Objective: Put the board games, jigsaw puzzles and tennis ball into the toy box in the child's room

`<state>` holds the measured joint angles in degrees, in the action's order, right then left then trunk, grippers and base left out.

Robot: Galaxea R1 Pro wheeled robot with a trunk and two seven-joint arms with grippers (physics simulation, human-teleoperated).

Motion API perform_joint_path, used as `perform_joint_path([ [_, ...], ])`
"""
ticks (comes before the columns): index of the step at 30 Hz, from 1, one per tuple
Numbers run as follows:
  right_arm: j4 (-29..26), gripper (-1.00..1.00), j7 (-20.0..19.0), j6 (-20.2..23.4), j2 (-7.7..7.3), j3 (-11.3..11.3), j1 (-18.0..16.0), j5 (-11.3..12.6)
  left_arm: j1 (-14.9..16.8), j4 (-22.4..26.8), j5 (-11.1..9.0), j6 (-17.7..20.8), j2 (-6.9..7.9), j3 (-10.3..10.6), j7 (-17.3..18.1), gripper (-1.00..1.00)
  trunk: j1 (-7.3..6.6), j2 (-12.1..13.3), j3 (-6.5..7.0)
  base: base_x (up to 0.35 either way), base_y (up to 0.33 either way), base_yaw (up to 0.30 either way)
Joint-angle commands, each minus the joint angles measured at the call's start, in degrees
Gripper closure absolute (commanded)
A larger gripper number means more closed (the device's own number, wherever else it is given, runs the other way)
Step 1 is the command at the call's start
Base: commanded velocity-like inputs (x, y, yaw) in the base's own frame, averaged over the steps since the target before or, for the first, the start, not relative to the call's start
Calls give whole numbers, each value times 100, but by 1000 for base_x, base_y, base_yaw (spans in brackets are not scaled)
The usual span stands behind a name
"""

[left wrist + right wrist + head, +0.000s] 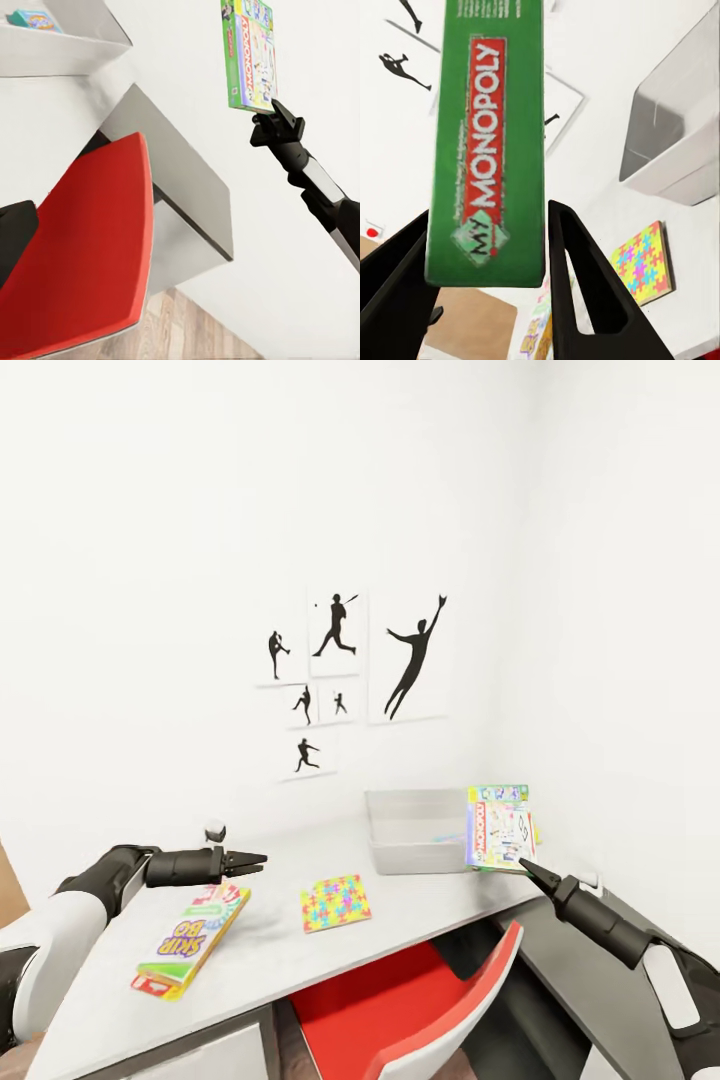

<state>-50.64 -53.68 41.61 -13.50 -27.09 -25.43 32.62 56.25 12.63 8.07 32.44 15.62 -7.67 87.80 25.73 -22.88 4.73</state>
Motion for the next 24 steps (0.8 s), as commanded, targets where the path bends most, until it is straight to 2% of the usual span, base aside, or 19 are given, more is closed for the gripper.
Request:
perform_joint_path([
  [1,5,100,-11,40,2,-7,-5,34,0,4,59,61,0,-42,36,-100,5,-4,0,278,-21,-280],
  [8,-3,100,-9,33,11,-7,-4,24,0,7,62,61,2,-42,28,-100,5,-4,10,188,-33,-227],
  [14,-7,100,32,-14,51,1,-6,-8,0,7,63,61,0,-32,28,-100,5,-4,10,231,105,-28],
  [20,-13,100,73,-56,59,34,-4,-57,0,9,58,62,-6,-36,29,-100,5,-4,11,61,16,-2],
  [22,-13,100,151,-53,61,63,-5,-80,0,9,57,66,-6,-45,28,-100,5,-4,11,12,3,0],
  [24,-31,100,438,7,42,140,-25,-97,0,9,57,75,-13,-43,11,-100,5,-4,11,6,2,0],
])
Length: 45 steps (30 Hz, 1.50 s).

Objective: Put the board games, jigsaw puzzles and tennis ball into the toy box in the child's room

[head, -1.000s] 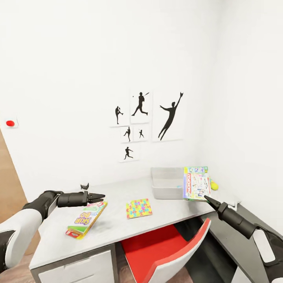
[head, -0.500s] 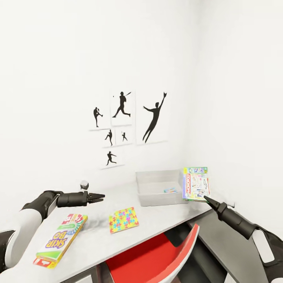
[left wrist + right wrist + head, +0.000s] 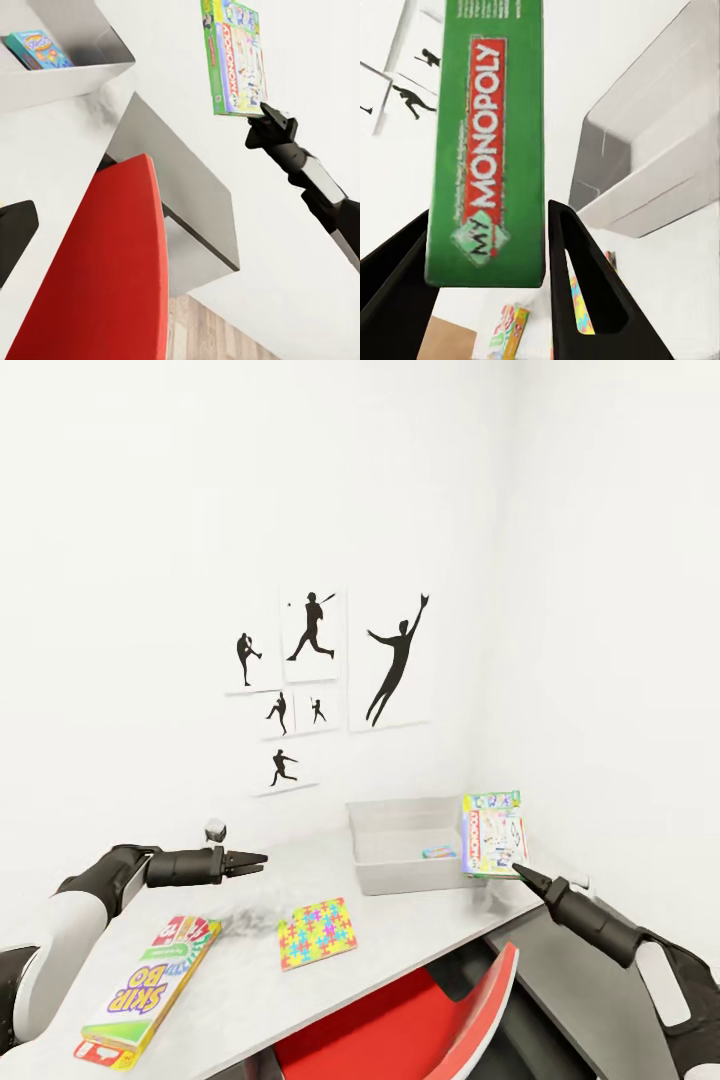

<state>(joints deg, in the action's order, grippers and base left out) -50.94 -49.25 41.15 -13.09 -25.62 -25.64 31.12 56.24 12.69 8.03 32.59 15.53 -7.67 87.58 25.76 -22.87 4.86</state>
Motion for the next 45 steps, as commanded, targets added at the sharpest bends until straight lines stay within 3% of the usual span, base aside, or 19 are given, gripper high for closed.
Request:
perform_joint_path([
  [1,-47,100,312,150,-28,60,-72,53,1,4,68,66,-16,-29,4,-100,2,-5,-2,2,1,0],
  [4,-112,100,810,529,-44,134,-328,48,3,5,72,70,-7,-38,-127,-100,2,-5,-2,1,0,0],
  [9,-177,100,2431,1369,-8,373,-893,-4,31,210,69,178,-14,-82,-1268,-100,2,-5,-2,0,0,0],
  [12,-231,100,2764,1479,3,430,-974,12,35,425,62,371,-19,-84,-1636,-100,2,-5,-2,0,0,0],
  [18,-288,100,2907,1523,-42,465,-997,13,36,553,65,500,-1,-67,-1846,-100,2,-5,-2,0,0,0],
  [28,-290,100,2913,1528,-46,470,-996,17,36,568,67,481,8,-75,-1868,-100,2,-5,-24,66,17,0],
  [45,-293,100,2913,1527,-59,470,-995,-9,35,576,57,477,3,-85,-1844,-100,2,-5,-172,68,8,-47],
])
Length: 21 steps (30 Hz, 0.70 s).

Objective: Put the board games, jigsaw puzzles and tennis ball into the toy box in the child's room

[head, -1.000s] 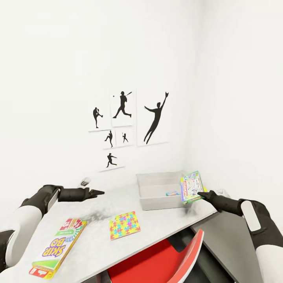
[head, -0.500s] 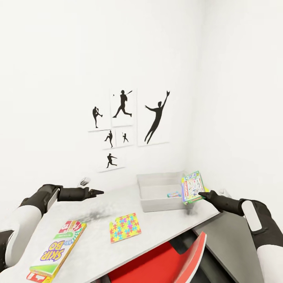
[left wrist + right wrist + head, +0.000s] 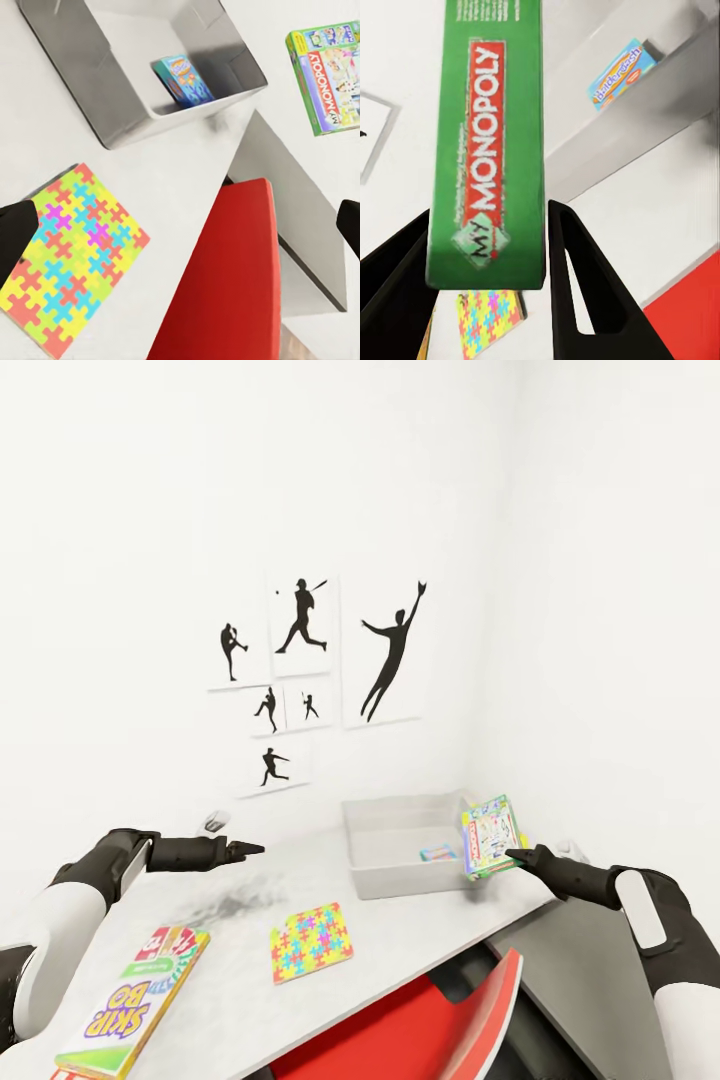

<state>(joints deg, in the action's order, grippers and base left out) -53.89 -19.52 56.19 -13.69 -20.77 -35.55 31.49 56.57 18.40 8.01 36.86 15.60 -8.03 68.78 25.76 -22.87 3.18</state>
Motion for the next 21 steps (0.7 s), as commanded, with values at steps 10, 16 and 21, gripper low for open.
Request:
perform_joint_path([
  [10,-3,100,-52,24,6,-15,-4,-47,3,5,51,56,-13,-43,38,-100,3,-5,-94,49,-37,-93],
  [16,-6,100,-52,18,7,-15,-4,-47,3,5,51,67,-20,-43,39,-100,3,-5,-148,45,-41,-94],
  [21,-7,100,-51,16,7,-15,-4,-47,3,5,51,74,-15,-48,41,-100,3,-5,-193,6,-6,-93],
])
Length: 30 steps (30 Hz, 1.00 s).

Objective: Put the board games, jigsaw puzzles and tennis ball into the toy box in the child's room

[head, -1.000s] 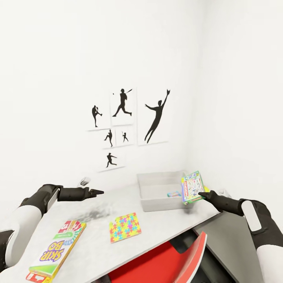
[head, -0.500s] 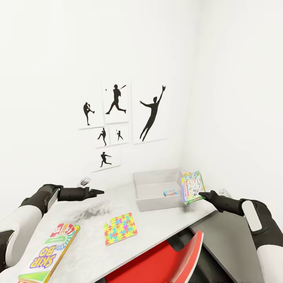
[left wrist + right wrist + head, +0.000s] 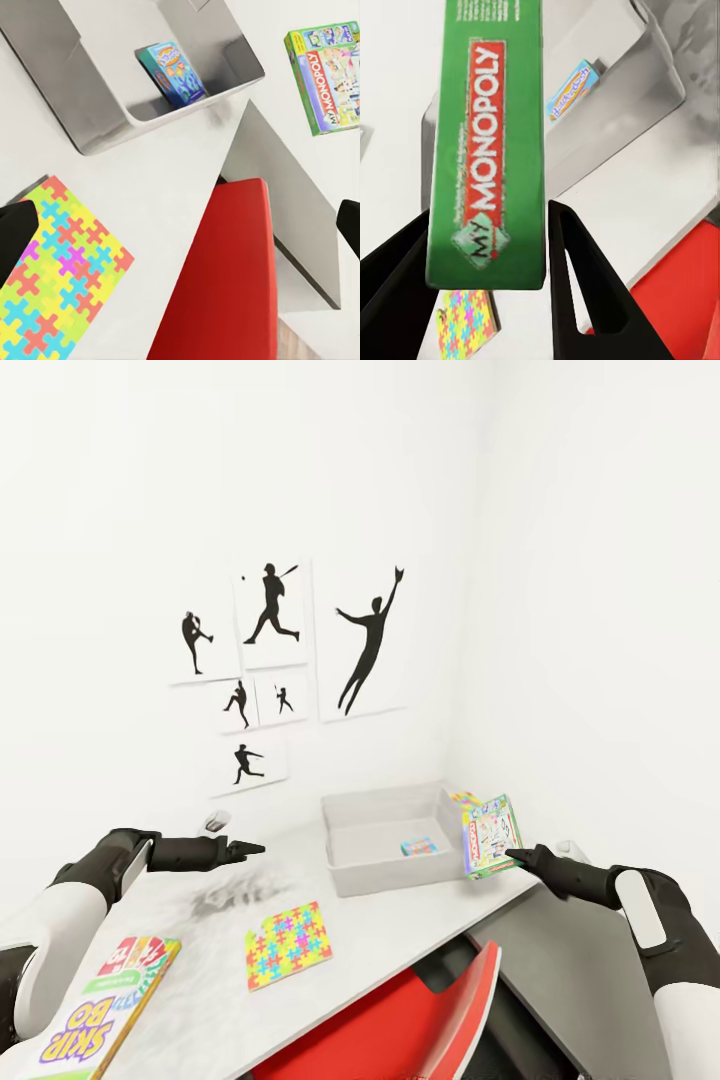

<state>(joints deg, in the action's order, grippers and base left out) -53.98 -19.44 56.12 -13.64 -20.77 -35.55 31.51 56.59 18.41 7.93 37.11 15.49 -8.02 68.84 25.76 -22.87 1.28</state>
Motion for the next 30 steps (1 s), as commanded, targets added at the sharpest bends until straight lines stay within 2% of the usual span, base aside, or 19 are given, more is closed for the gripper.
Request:
perform_joint_path([
  [1,2,100,-60,22,2,-14,-4,-49,1,4,59,50,-3,-49,34,-100,2,-5,-12,2,-2,-93],
  [18,-7,100,-63,23,-5,-20,-4,-51,1,4,59,43,7,-50,48,-100,2,-5,-132,0,0,-51],
  [22,-601,100,-256,220,30,56,-37,-5,1,15,53,57,7,-55,54,-100,2,-5,-134,0,0,0],
  [25,-1056,100,-372,388,41,264,-239,22,1,115,51,80,7,-52,59,-100,2,-5,-134,0,0,0],
  [26,-1147,100,-397,388,36,392,-385,28,1,169,51,87,7,-48,62,-100,2,-5,-134,0,0,0],
  [27,-1221,100,-420,388,22,664,-590,38,1,230,49,95,7,-45,67,-100,2,-5,-134,0,0,0],
  [28,-1246,100,-429,388,15,828,-680,43,1,253,46,98,7,-44,70,-100,2,-5,-134,0,0,0],
  [30,-1266,100,-438,388,9,1003,-758,50,1,273,44,101,7,-42,71,-100,2,-5,-134,0,0,0],
])
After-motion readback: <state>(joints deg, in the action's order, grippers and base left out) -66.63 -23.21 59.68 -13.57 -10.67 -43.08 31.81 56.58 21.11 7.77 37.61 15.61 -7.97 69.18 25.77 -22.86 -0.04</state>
